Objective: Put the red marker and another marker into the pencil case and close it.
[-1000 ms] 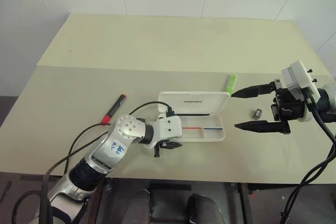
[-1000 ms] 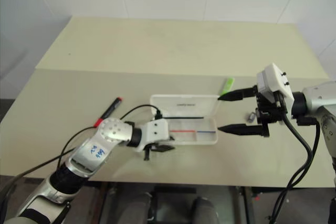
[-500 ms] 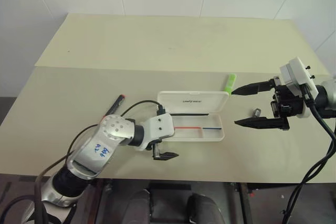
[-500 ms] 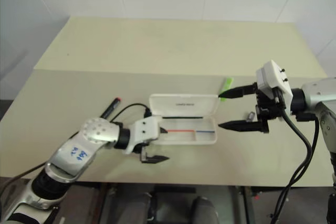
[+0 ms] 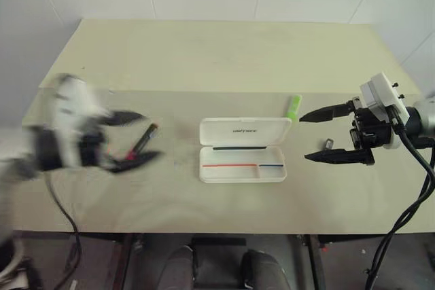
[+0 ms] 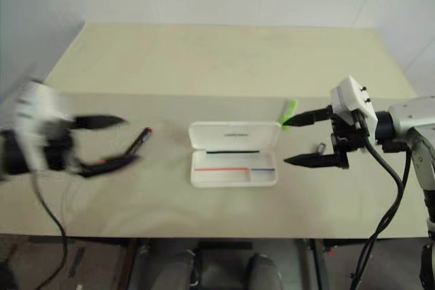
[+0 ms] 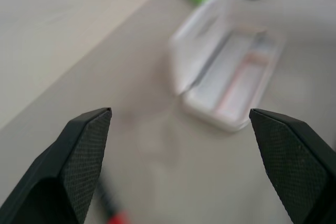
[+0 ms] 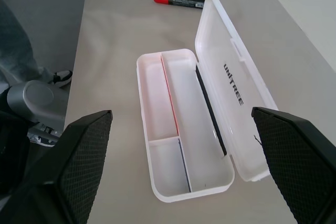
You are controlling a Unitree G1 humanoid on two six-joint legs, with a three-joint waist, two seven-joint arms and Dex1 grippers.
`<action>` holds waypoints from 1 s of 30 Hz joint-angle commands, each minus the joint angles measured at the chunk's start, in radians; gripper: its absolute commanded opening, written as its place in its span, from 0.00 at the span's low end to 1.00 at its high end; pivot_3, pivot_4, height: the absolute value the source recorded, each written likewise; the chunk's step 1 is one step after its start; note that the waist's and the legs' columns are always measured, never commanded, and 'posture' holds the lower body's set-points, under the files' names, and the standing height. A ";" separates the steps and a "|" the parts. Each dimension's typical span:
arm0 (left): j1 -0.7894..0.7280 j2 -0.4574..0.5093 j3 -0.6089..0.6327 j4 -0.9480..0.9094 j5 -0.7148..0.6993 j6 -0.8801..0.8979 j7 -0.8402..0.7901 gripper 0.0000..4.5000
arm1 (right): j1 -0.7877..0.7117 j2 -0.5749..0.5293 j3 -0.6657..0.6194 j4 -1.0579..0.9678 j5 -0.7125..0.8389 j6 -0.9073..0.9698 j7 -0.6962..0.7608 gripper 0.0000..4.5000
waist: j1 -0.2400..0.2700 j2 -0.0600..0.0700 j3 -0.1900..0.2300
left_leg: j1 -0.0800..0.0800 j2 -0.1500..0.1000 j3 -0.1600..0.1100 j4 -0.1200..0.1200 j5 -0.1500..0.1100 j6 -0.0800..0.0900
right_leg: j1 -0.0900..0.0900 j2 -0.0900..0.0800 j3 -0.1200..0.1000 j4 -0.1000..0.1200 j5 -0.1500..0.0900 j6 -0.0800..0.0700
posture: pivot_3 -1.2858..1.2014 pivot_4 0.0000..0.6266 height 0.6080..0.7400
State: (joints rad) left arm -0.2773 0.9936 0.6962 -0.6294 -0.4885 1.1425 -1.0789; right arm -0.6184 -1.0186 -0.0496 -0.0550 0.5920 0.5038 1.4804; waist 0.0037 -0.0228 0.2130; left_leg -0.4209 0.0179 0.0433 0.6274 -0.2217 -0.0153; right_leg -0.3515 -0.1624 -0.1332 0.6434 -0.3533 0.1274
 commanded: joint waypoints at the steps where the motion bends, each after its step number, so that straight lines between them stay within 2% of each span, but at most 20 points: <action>1: 0.087 0.045 -0.008 0.121 0.100 -0.102 0.069 1.00 | -0.059 0.026 0.017 0.006 0.002 -0.023 0.034 1.00 | 0.001 0.000 0.000 | 0.000 0.000 0.000 0.000 0.000 0.000 | 0.000 0.000 0.001 0.000 0.000 0.000 | 0.52 0.24 1.00; 4: 0.054 0.033 -0.143 0.256 0.195 -0.163 0.237 1.00 | -0.085 0.046 0.031 0.013 0.004 -0.022 0.043 1.00 | 0.016 0.000 0.000 | 0.000 0.000 0.000 0.000 -0.001 0.000 | -0.002 0.000 0.001 0.000 0.000 0.000 | 0.52 0.24 1.00; 7: -0.049 -0.077 -0.343 0.364 0.238 -0.198 0.354 1.00 | -0.101 0.063 0.043 -0.032 -0.001 -0.028 0.028 1.00 | 0.026 0.000 0.000 | -0.003 0.000 0.001 0.000 -0.003 0.000 | -0.004 -0.001 0.002 0.001 0.000 0.000 | 0.52 0.24 1.00; 9: -0.115 -0.135 -0.427 0.432 0.265 -0.199 0.411 1.00 | -0.109 0.075 0.050 -0.098 -0.012 -0.026 -0.015 1.00 | 0.027 0.000 0.000 | -0.003 -0.001 0.002 0.001 -0.003 0.001 | -0.004 -0.001 0.003 0.003 0.000 0.001 | 0.52 0.24 1.00; 16: -0.225 -0.224 -0.550 0.532 0.251 -0.216 0.439 1.00 | -0.113 0.123 0.100 -0.306 -0.034 0.007 -0.145 1.00 | 0.005 -0.005 0.001 | -0.005 0.001 0.006 0.001 -0.004 0.000 | -0.008 0.001 0.006 0.004 0.001 0.001 | 0.52 0.24 1.00; 20: -0.247 -0.235 -0.591 0.563 0.250 -0.230 0.421 1.00 | -0.113 0.131 0.100 -0.319 -0.021 0.027 -0.161 1.00 | 0.006 -0.005 0.001 | -0.004 0.001 0.006 0.002 -0.004 0.000 | -0.007 0.001 0.007 0.004 0.001 0.001 | 0.52 0.24 1.00; 25: -0.272 -0.246 -0.744 0.656 0.361 -0.215 0.497 1.00 | -0.110 0.128 0.100 -0.318 -0.025 0.026 -0.165 1.00 | 0.016 -0.004 0.001 | -0.004 0.001 0.007 0.002 -0.004 0.000 | -0.007 0.001 0.006 0.004 0.001 0.001 | 0.52 0.24 1.00; 29: -0.300 -0.284 -0.754 0.707 0.391 -0.220 0.560 1.00 | -0.082 0.104 0.089 -0.314 -0.036 0.018 -0.160 1.00 | 0.027 -0.002 -0.003 | -0.001 0.001 0.007 0.003 -0.004 0.001 | -0.004 0.000 0.007 0.003 0.001 0.001 | 0.52 0.24 1.00; 30: -0.302 -0.297 -0.749 0.702 0.385 -0.221 0.563 0.96 | -0.076 0.099 0.085 -0.313 -0.037 0.014 -0.158 1.00 | 0.028 -0.002 -0.003 | 0.000 0.001 0.006 0.004 -0.004 0.001 | -0.004 0.000 0.007 0.003 0.001 0.001 | 0.52 0.24 1.00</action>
State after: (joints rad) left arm -0.5822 0.7088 -0.0399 0.0255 -0.1542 0.9159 -0.5818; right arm -0.6980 -0.9001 0.0694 -0.3512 0.5548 0.5274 1.3210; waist 0.0321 -0.0244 0.2097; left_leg -0.4208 0.0185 0.0497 0.6311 -0.2253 -0.0146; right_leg -0.3552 -0.1624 -0.1263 0.6462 -0.3525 0.1288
